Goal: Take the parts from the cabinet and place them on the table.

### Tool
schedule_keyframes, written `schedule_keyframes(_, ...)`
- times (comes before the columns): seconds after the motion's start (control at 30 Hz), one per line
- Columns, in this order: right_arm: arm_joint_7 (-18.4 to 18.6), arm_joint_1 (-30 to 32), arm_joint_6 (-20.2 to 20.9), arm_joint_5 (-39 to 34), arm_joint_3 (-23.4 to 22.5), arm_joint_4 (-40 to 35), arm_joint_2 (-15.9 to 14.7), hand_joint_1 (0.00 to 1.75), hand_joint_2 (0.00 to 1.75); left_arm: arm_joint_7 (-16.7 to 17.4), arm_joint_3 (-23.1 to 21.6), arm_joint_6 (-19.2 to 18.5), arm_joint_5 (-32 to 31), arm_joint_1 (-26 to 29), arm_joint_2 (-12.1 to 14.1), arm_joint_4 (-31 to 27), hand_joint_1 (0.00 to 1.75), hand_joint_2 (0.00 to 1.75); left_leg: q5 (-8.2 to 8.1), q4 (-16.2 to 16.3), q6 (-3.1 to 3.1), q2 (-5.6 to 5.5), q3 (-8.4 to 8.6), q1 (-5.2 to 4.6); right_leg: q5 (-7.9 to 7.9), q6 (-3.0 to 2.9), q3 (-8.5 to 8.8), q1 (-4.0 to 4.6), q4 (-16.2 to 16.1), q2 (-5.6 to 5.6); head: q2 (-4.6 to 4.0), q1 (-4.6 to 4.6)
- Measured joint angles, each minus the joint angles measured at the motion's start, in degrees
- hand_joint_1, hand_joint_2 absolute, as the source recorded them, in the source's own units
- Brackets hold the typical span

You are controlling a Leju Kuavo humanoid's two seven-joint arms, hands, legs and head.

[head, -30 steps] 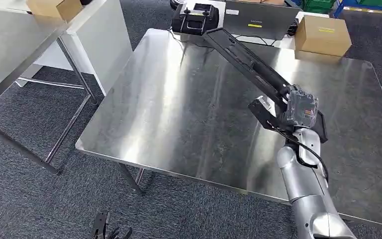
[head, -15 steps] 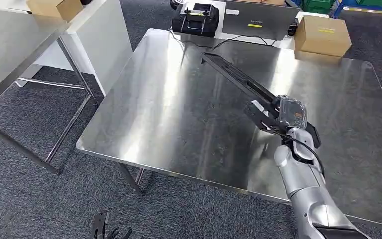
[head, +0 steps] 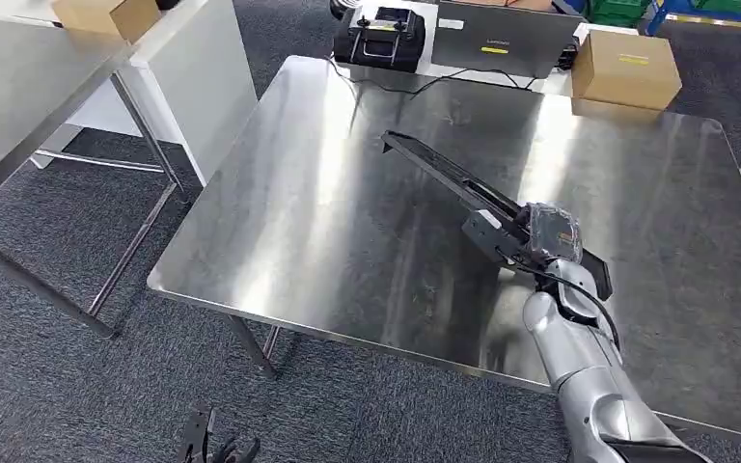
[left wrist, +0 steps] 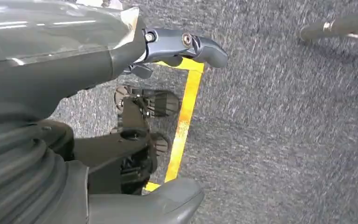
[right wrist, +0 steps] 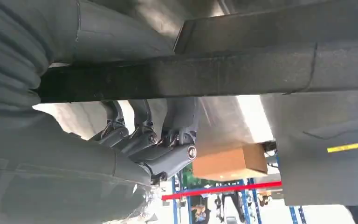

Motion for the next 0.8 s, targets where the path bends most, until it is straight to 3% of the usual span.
schedule_keyframes(0.03,0.0,0.0,0.0,0.0,0.0,0.1,0.0,1.75,1.75,-0.1,0.0,0.0,0.0,0.0,-0.1,0.0,0.0,1.75,0.0,0.0,0.0,0.0,0.0,0.0,0.0,0.0,0.0,0.0,0.0,0.0,0.0,0.0)
schedule_keyframes(0.07,0.0,0.1,0.0,0.0,0.0,0.3,0.0,0.0,1.75,-0.1,0.0,0.0,0.0,0.0,-0.2,0.0,0.0,1.75,0.0,0.0,0.0,0.0,0.0,0.0,0.0,0.0,0.0,0.0,0.0,0.0,0.0,0.0)
schedule_keyframes(0.27,0.1,0.3,0.7,-0.1,-0.2,0.9,0.2,0.0,1.75,-0.6,-0.4,-2.0,-0.4,0.0,-0.2,0.0,0.0,1.75,0.0,0.0,0.0,0.0,0.01,0.0,0.0,0.0,0.0,-0.01,0.0,0.0,0.0,0.0)
schedule_keyframes(0.63,0.3,0.4,2.9,0.1,-0.8,0.9,0.2,0.0,1.75,0.3,-0.9,-1.2,-0.1,0.0,-0.2,0.0,0.0,1.75,0.0,0.0,0.0,0.0,0.0,0.0,0.0,0.0,-0.01,0.0,0.0,0.0,0.0,0.0)
schedule_keyframes(0.67,0.3,0.4,2.9,0.1,-0.8,0.9,0.2,0.0,0.0,0.3,-1.0,-1.2,0.0,0.0,-0.2,0.0,0.0,1.75,0.0,0.0,0.0,0.0,0.0,0.0,0.0,0.0,-0.01,0.0,0.0,0.0,0.0,0.0)
schedule_keyframes(0.8,0.3,0.4,3.4,0.1,-0.8,0.9,0.2,0.0,0.0,0.3,-1.0,-1.1,0.0,0.0,-0.2,0.0,0.0,1.75,0.0,0.0,0.0,0.01,0.01,0.0,0.0,0.0,0.0,0.0,0.0,0.0,0.0,0.0)
